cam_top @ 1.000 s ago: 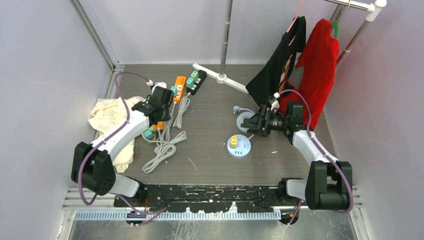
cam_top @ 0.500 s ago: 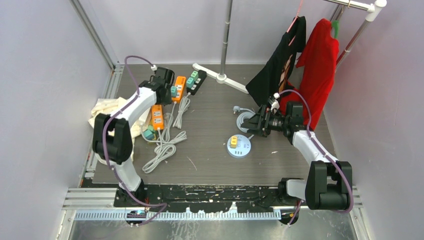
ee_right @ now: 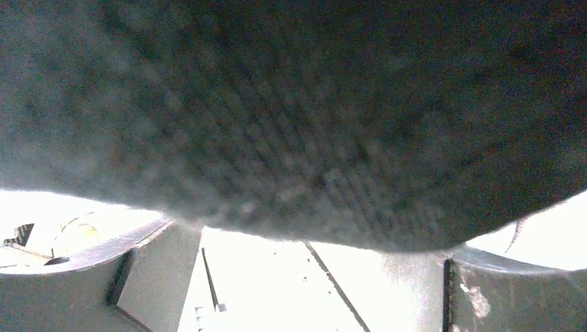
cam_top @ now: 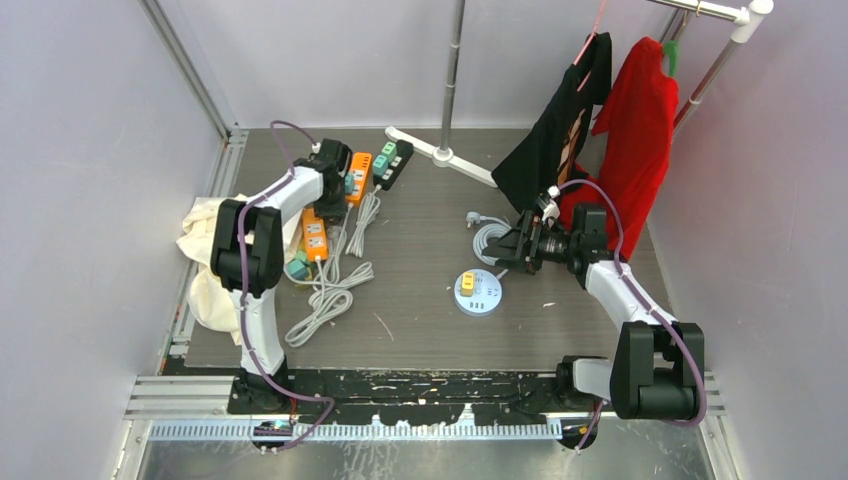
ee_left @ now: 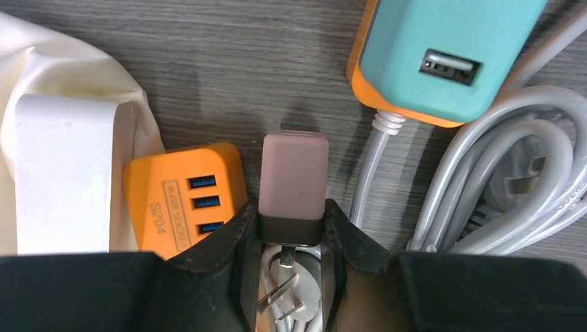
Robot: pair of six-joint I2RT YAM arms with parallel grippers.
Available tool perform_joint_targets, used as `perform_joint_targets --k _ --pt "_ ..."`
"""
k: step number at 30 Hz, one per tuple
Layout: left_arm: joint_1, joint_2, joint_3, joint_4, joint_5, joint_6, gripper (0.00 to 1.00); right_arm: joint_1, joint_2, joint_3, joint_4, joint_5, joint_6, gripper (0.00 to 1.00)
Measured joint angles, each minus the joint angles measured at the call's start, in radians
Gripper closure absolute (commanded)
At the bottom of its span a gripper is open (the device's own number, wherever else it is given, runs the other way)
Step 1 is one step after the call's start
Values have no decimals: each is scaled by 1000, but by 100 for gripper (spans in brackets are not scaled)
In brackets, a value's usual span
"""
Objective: Pull the plug off the socket
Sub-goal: Place the plug at the center of the board.
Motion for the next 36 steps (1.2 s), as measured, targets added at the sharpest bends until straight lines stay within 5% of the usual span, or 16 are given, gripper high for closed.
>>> perform_joint_targets --k 6,11,18,24,36 --pt "22 15 28 -11 56 10 50 -1 0 0 -4 0 -5 8" --pt "38 18 80 -39 98 10 39 -1 0 0 -15 0 -19 8" --pt "51 3 98 -64 179 3 38 -1 0 0 -53 -13 -83 4" --pt "51 -177 -18 -1 348 -56 39 -1 0 8 -109 -47 -183 0" --pt "32 -527 -472 504 789 -342 40 -2 -2 92 -382 -40 -544 0"
